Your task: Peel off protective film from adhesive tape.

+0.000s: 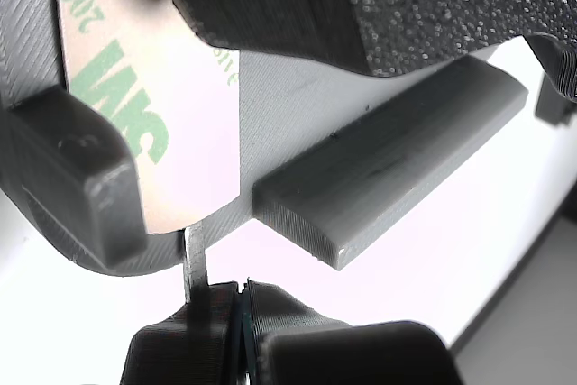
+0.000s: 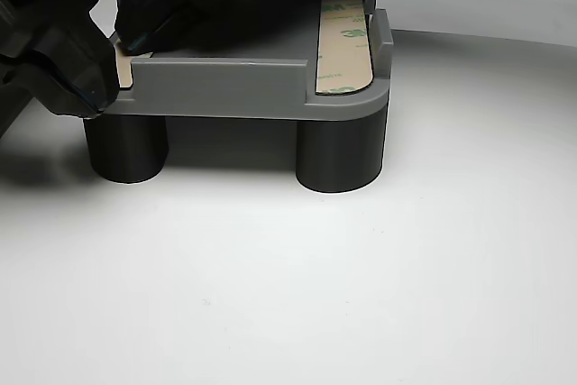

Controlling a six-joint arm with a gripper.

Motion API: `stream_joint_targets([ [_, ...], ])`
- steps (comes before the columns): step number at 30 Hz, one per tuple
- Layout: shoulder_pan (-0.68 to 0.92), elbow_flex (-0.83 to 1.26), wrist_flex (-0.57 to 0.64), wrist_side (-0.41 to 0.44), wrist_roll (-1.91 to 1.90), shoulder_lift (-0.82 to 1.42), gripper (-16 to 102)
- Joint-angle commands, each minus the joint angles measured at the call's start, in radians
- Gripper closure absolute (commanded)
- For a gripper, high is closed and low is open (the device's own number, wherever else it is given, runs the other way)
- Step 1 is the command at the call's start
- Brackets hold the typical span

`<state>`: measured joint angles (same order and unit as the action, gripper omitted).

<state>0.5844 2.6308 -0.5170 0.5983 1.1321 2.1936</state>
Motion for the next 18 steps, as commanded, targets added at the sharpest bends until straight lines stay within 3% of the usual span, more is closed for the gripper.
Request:
stream_joint_targets([
  [1,-0.008,-0.034,0.005,0.005,0.002,0.017,96],
  [18,0.002,-0.043,-0.002,0.011,0.0,0.012,96],
])
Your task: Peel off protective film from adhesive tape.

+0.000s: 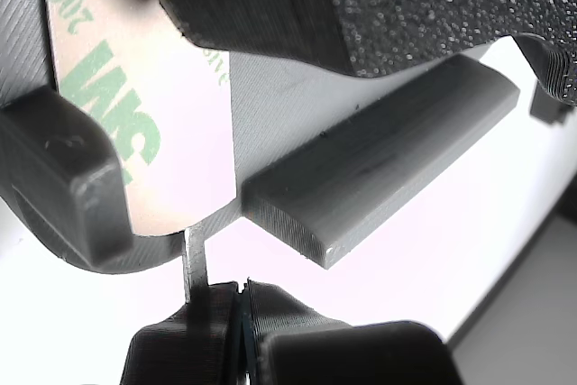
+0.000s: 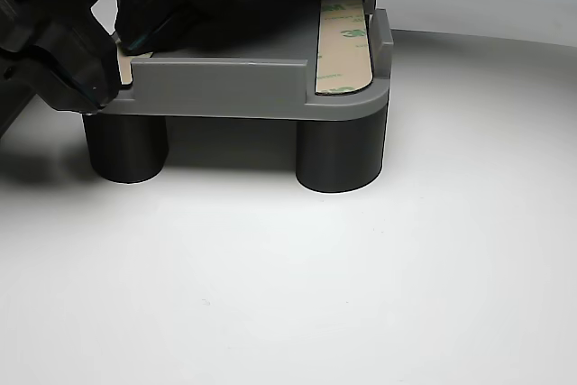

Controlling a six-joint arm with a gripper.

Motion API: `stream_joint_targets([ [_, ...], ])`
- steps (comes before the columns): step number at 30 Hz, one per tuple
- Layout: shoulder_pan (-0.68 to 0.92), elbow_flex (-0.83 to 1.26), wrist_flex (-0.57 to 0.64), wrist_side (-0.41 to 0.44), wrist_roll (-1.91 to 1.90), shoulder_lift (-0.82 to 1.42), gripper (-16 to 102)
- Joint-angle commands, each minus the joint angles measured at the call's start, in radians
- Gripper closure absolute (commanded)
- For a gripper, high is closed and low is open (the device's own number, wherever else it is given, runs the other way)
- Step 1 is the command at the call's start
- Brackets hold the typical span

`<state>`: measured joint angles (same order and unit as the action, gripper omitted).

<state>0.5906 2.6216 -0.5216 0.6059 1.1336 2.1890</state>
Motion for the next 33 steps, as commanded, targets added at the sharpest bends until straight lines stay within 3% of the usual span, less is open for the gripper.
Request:
stream_joint_targets([
  [1,-0.003,-0.034,0.002,0.003,0.0,0.017,96],
  [33,0.003,-0.052,-0.015,0.015,0.023,0.018,96],
])
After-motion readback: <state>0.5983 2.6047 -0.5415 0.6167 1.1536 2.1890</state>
